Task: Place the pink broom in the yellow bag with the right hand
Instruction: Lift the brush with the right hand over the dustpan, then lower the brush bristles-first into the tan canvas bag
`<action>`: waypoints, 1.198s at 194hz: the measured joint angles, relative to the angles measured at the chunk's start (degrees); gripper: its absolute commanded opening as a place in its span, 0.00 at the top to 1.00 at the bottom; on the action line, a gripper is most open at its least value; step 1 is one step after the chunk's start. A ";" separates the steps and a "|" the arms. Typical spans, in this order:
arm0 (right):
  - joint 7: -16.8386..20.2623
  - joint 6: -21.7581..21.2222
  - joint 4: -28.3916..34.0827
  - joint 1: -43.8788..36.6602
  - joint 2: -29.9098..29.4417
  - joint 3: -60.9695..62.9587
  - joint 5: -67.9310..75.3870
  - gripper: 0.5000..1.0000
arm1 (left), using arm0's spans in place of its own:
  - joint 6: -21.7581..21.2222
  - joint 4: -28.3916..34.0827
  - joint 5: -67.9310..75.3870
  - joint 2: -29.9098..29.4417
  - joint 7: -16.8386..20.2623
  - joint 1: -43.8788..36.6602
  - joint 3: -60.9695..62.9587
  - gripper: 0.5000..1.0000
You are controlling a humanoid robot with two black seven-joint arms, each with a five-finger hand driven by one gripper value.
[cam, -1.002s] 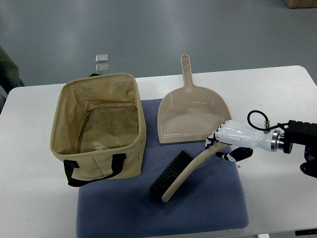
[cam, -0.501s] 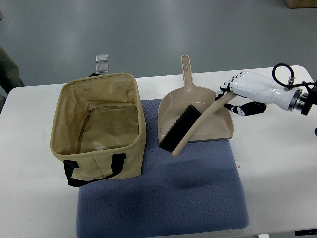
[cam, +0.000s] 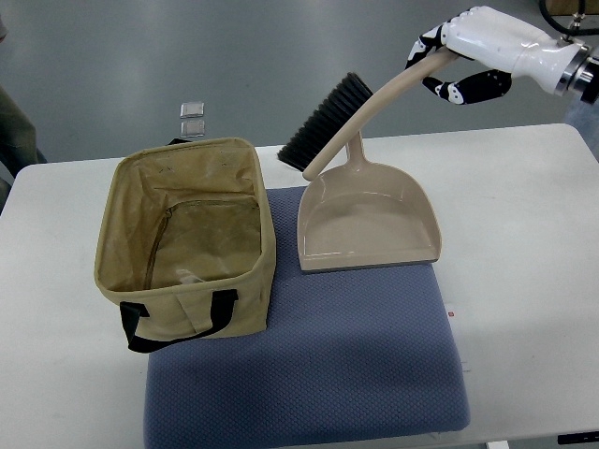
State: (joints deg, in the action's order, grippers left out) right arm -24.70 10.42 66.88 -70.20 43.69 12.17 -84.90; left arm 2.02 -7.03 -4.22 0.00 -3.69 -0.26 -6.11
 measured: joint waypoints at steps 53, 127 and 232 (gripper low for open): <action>0.50 -0.13 -1.46 -5.54 -8.82 -0.05 -1.09 1.00 | 0.00 0.00 0.00 0.00 0.00 -0.01 0.00 0.00; 0.45 0.65 -7.56 -6.29 -24.39 -0.16 -6.85 1.00 | 0.00 0.00 0.00 0.00 0.00 0.01 0.01 0.00; 0.10 2.99 -7.92 -0.35 -28.36 -0.99 -11.69 0.42 | 0.00 0.00 0.00 0.00 0.00 -0.01 -0.01 0.00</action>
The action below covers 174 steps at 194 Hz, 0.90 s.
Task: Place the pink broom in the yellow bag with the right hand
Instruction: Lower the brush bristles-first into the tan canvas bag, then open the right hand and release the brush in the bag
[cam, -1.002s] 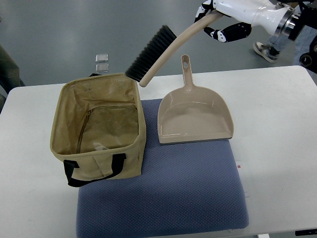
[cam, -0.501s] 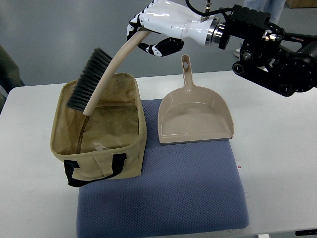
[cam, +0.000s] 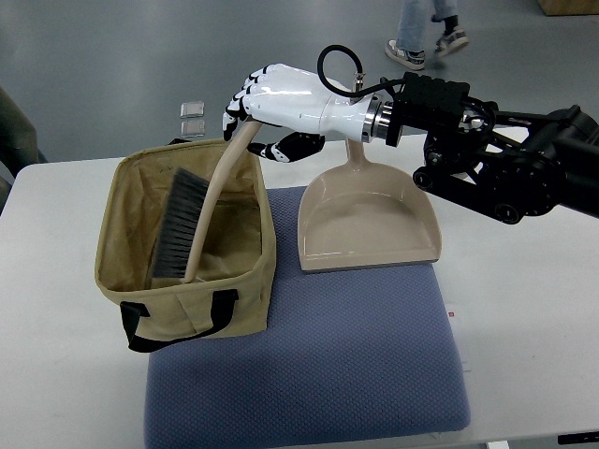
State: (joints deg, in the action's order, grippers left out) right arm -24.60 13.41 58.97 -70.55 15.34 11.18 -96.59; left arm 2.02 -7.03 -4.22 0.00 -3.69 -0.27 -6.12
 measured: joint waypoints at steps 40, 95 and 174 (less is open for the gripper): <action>-0.21 0.12 0.05 0.24 0.00 0.81 0.38 0.26 | 0.00 0.00 0.00 0.00 0.00 0.00 0.00 0.00; -0.41 0.12 0.34 0.23 0.95 1.84 1.33 0.22 | 0.00 0.02 0.00 0.00 0.00 0.01 0.01 0.00; -0.47 -8.60 0.62 10.39 5.66 20.85 16.10 0.22 | 0.00 0.00 0.00 0.00 0.00 0.00 0.01 0.00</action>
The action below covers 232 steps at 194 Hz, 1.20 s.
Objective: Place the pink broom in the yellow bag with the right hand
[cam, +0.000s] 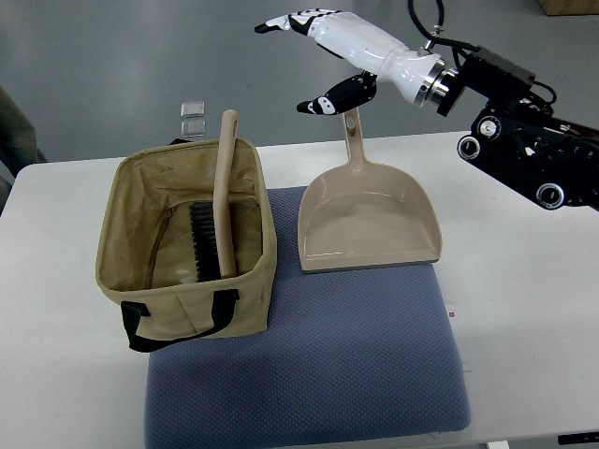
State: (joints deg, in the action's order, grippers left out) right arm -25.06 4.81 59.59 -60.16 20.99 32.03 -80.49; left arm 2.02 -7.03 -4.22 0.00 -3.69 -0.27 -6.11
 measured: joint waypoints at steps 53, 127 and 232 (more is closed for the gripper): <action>0.64 -7.26 -0.38 8.47 2.39 8.27 28.01 0.22 | 0.00 0.00 0.00 0.00 0.00 0.01 0.01 0.00; 1.01 -17.81 -9.66 13.56 1.81 9.29 60.11 0.22 | 0.00 0.00 0.00 0.00 0.00 0.00 -0.01 0.00; 7.41 -30.19 -23.76 17.02 0.17 8.83 80.71 0.18 | 0.00 0.00 0.00 0.00 0.00 -0.01 -0.01 0.00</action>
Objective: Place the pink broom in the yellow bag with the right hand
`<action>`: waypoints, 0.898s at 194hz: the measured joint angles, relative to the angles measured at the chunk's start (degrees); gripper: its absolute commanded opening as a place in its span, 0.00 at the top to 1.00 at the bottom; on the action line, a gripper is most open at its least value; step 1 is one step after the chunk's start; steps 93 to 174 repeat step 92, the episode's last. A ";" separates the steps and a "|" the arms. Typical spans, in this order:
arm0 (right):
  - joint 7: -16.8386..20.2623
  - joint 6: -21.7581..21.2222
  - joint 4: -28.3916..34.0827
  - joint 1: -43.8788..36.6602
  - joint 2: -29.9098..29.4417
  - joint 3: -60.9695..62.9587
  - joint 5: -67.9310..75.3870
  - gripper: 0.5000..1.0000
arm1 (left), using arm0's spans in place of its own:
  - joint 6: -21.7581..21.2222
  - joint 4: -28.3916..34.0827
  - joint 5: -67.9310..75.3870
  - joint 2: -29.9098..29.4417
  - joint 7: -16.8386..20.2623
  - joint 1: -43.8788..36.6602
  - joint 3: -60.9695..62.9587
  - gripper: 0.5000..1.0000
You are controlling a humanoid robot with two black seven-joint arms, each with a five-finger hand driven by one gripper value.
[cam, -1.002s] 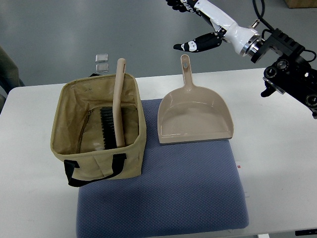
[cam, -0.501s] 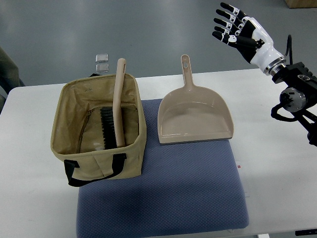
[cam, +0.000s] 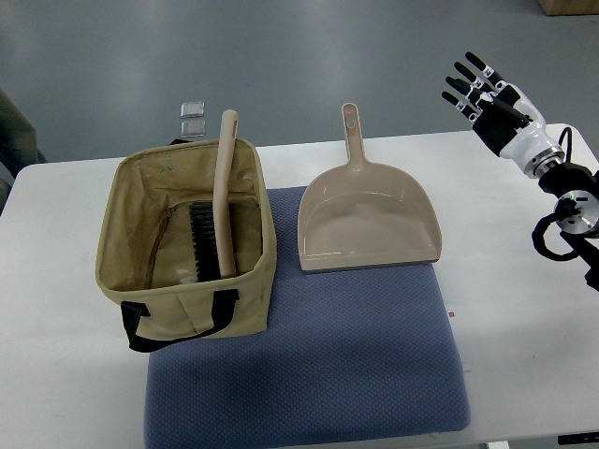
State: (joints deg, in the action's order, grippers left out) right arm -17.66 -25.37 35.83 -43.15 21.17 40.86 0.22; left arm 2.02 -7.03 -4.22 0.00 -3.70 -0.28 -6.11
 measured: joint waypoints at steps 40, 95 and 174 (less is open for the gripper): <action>1.14 -4.20 -3.58 0.74 -1.61 0.42 0.15 0.14 | 0.00 0.00 0.00 0.00 0.00 0.02 0.00 0.00; 0.69 -3.99 -6.48 2.08 -3.20 0.48 0.05 0.14 | 0.00 0.00 0.00 0.00 0.01 0.02 0.00 0.00; 0.69 -3.99 -6.48 2.08 -3.20 0.48 0.05 0.14 | 0.00 0.00 0.00 0.00 0.01 0.02 0.00 0.00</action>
